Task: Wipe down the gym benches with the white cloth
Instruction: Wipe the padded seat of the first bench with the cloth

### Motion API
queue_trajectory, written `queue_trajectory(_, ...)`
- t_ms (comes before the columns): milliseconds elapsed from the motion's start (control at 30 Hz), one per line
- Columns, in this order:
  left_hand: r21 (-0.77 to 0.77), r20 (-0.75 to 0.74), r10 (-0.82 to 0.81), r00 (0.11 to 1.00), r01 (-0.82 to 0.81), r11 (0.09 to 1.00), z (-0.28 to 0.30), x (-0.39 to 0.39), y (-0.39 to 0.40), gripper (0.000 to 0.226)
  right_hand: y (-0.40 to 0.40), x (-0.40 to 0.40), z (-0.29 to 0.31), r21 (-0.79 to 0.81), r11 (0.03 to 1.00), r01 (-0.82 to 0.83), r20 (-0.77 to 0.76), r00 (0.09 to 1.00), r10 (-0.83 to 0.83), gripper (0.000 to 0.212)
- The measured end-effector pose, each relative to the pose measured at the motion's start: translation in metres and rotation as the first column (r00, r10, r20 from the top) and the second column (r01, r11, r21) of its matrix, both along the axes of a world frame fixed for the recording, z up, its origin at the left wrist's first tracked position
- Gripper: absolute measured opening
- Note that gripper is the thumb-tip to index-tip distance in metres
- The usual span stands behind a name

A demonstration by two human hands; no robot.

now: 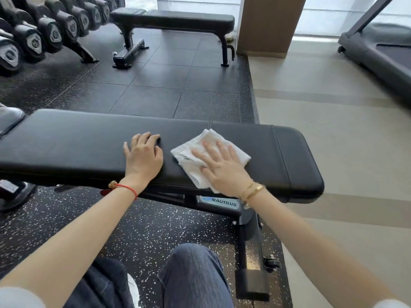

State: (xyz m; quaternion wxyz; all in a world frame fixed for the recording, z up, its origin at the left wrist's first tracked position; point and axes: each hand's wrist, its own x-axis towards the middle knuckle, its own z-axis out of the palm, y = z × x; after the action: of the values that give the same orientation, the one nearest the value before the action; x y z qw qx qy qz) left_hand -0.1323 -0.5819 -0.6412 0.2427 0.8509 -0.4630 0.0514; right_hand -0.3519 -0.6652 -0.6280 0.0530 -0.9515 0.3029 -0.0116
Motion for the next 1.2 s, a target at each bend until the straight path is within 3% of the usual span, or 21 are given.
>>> queue_trajectory(167, -0.024, -0.015, 0.016, 1.0, -0.016, 1.0, -0.004, -0.002, -0.002, 0.039, -0.047, -0.044, 0.002, 0.024, 0.974, 0.223, 0.007, 0.975, -0.224, 0.053)
queue_trajectory(300, -0.03, -0.015, 0.042, 0.999, -0.043, 0.999, -0.005, -0.004, -0.003, 0.04, -0.097, -0.016, 0.011, 0.085, 0.905, 0.416, -0.02, 0.909, -0.416, 0.051)
queue_trajectory(400, -0.032, -0.016, 0.052, 0.999, -0.052, 0.998, -0.004, -0.006, -0.004, 0.039, -0.091, 0.04, 0.013, 0.079, 0.934, 0.349, -0.041, 0.937, -0.347, 0.052)
queue_trajectory(500, -0.031, -0.007, 0.058, 0.998, -0.058, 0.998, -0.003, -0.005, -0.004, 0.037, -0.05, 0.079, 0.01, 0.046, 0.984, 0.17, -0.055, 0.984, -0.168, 0.052)
queue_trajectory(667, -0.039, 0.005, 0.04, 0.999, -0.04, 0.998, -0.004, -0.003, -0.001, 0.036, -0.011, 0.042, 0.002, 0.056, 0.997, -0.046, 0.017, 0.999, 0.045, 0.052)
queue_trajectory(733, -0.036, 0.003, 0.037, 0.999, -0.037, 0.999, -0.004, -0.002, 0.0, 0.038, -0.024, 0.014, 0.002, 0.07, 0.998, 0.004, 0.03, 1.0, -0.006, 0.052)
queue_trajectory(833, -0.027, -0.008, 0.043, 0.999, -0.043, 0.999, -0.003, -0.004, 0.0, 0.039, -0.067, -0.01, 0.005, -0.02, 0.978, 0.209, -0.065, 0.976, -0.21, 0.052)
queue_trajectory(967, -0.014, -0.017, 0.051, 0.999, -0.051, 0.999, -0.002, -0.006, 0.0, 0.04, -0.101, 0.015, 0.013, 0.069, 0.902, 0.426, -0.028, 0.905, -0.425, 0.051)
queue_trajectory(1100, -0.01, -0.019, 0.042, 0.999, -0.042, 0.999, -0.001, -0.006, 0.0, 0.04, -0.069, 0.05, 0.01, 0.046, 0.96, 0.275, -0.033, 0.961, -0.274, 0.051)
queue_trajectory(1200, -0.01, -0.019, 0.036, 0.999, -0.036, 0.999, -0.002, -0.004, 0.001, 0.04, -0.025, 0.032, 0.003, 0.007, 0.993, 0.118, 0.01, 0.993, -0.118, 0.052)
